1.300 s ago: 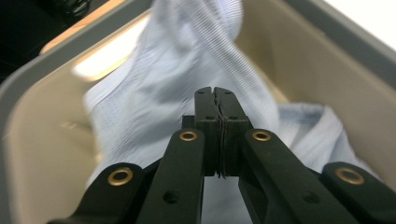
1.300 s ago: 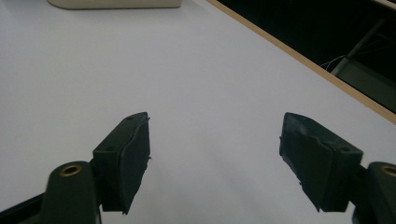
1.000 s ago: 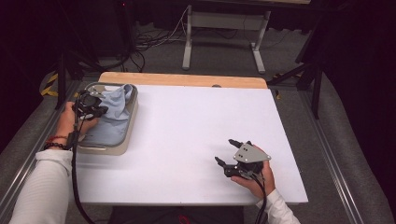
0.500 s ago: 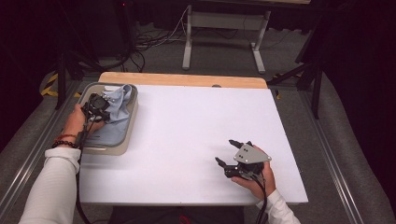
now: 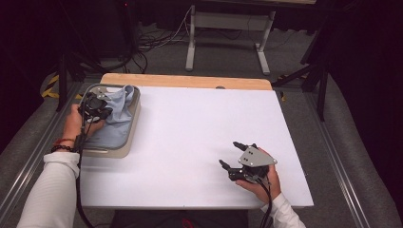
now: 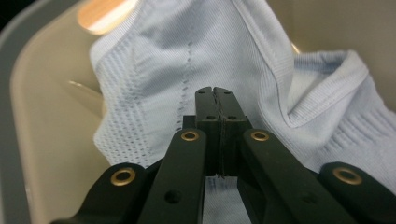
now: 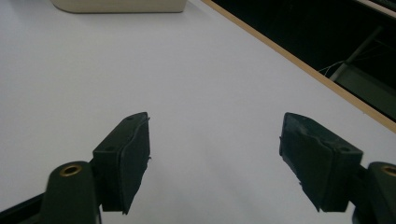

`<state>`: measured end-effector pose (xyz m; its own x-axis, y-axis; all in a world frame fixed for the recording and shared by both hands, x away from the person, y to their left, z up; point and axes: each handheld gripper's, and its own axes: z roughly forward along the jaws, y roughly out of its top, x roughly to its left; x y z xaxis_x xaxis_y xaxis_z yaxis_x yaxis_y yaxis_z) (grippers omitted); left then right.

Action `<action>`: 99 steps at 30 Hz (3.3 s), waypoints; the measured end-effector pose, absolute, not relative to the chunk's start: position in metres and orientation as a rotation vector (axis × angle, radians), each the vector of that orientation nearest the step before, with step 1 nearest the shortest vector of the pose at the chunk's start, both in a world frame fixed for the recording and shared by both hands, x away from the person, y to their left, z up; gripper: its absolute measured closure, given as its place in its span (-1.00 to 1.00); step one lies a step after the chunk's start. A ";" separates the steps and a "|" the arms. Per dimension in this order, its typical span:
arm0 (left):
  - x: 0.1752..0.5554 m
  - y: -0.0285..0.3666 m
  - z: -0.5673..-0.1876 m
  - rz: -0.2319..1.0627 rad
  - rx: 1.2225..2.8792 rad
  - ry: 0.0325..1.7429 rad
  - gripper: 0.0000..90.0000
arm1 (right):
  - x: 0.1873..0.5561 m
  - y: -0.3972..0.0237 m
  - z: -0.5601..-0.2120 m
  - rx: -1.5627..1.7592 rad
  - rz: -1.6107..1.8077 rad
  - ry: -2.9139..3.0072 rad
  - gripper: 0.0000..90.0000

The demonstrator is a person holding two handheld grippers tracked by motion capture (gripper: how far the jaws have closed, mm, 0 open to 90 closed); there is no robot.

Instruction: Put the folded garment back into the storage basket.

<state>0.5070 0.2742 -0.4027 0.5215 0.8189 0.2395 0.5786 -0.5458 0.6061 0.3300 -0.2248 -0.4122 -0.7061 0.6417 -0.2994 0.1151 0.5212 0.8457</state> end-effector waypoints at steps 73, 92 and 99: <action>0.402 0.266 -0.373 0.841 1.768 0.795 -0.07 | 0.329 -0.220 -0.410 0.605 1.169 2.146 -0.44; 0.394 0.254 -0.375 0.813 1.737 0.780 -0.54 | 0.326 -0.224 -0.407 0.610 1.199 2.101 -0.49; 0.395 0.254 -0.376 0.793 1.736 0.793 -0.73 | 0.326 -0.224 -0.407 0.616 1.201 2.094 -0.56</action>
